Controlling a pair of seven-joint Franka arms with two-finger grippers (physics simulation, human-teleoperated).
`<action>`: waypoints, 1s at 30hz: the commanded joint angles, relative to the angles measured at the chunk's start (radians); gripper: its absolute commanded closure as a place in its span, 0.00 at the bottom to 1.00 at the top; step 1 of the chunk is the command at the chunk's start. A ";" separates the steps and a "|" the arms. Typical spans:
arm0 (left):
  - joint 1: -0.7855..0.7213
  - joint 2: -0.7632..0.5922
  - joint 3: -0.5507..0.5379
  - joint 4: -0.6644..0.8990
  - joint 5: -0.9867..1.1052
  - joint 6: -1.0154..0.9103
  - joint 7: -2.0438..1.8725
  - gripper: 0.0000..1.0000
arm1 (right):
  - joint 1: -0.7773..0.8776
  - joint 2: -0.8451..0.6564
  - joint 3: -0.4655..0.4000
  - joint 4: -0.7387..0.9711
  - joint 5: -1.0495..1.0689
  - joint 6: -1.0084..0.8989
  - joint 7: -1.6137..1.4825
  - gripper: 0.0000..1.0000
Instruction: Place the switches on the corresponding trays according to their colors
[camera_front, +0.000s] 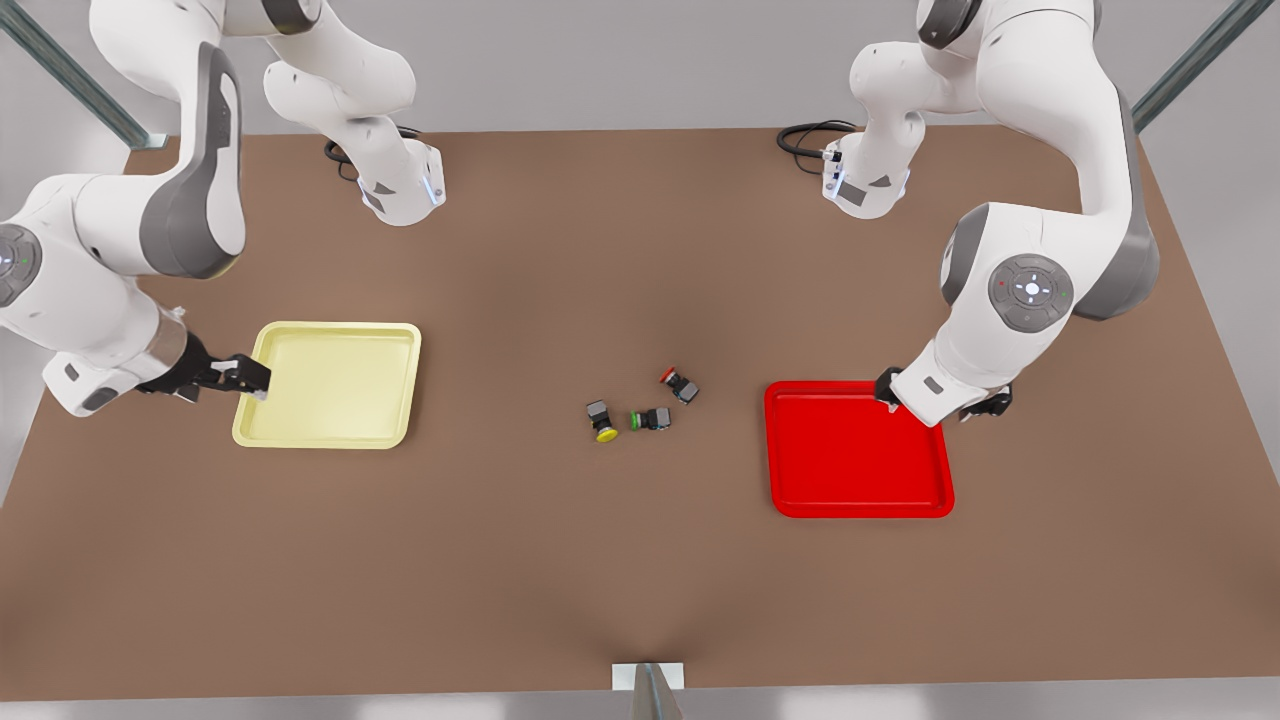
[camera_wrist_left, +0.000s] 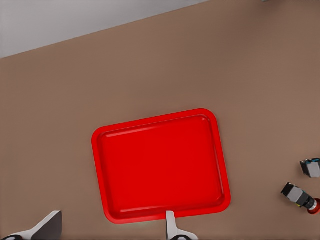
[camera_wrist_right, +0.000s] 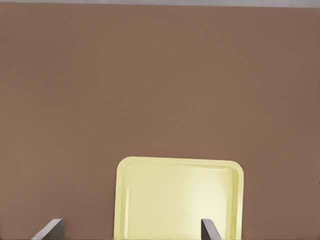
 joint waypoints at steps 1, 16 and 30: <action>0.000 0.000 0.000 0.000 0.001 -0.001 -0.001 0.00 | 0.005 0.000 0.000 -0.001 0.001 0.001 0.001 0.00; -0.287 0.095 -0.012 -0.500 -0.182 0.583 -1.166 0.00 | 0.265 0.219 0.314 -0.024 0.002 0.159 0.375 0.00; -0.410 0.176 -0.011 -0.643 -0.202 0.855 -1.375 0.00 | 0.318 0.456 0.370 -0.171 -0.048 0.562 0.468 0.00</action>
